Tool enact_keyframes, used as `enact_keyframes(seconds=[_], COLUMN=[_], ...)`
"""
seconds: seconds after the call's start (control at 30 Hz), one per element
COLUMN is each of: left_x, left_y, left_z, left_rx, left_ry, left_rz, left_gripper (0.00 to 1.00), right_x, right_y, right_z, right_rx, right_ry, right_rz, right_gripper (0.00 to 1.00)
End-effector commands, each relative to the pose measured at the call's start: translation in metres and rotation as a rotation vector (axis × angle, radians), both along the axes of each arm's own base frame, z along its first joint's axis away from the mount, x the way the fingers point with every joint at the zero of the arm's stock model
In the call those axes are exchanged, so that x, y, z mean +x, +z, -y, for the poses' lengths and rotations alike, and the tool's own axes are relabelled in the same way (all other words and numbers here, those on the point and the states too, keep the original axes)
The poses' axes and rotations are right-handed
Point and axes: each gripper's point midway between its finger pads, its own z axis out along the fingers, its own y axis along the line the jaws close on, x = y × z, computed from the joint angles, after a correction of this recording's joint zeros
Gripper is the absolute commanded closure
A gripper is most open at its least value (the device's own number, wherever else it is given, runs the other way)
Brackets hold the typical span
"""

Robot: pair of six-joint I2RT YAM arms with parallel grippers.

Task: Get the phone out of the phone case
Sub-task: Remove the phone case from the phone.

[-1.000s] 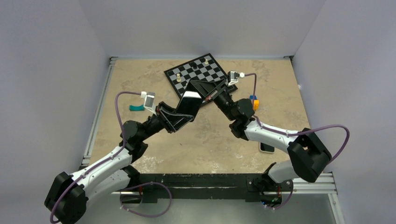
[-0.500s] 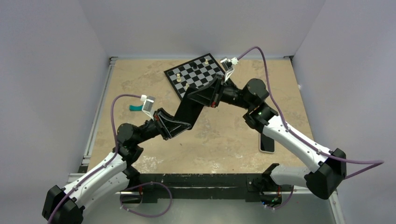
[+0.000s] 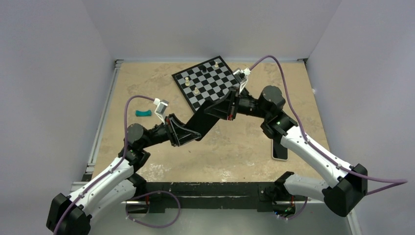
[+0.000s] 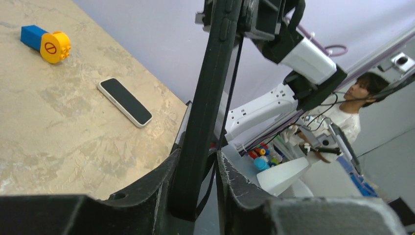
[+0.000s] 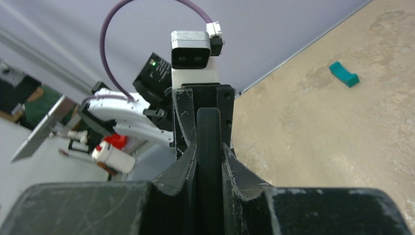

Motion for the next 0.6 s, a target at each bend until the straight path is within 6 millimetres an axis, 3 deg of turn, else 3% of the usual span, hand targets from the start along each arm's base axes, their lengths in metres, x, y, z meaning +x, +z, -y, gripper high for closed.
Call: enact_keyframes(seconds=[0.0,0.33,0.43,0.57], left_x=[0.026,0.018,0.016,0.014], left_y=[0.007,0.013,0.011,0.016], left_z=[-0.006,-0.006,-0.005,-0.005], left_rx=[-0.093,-0.134,-0.137,-0.149], left_ry=[0.116,0.073,0.057,0.048], left_rz=[-0.079,-0.073,-0.069,-0.047], left_gripper=[0.65,0.56,0.49,0.51], right_x=[0.005,0.026,0.027,0.028], right_y=[0.040,0.052,0.055,0.055], right_z=[0.016,0.030,0.027,0.021], right_rx=[0.229,0.323,0.340,0.334], right_ry=[-0.147,-0.296,-0.281,-0.250], right_rz=[-0.069,-0.069,-0.078,-0.086], right_gripper=[1.00,1.00,1.00,1.00])
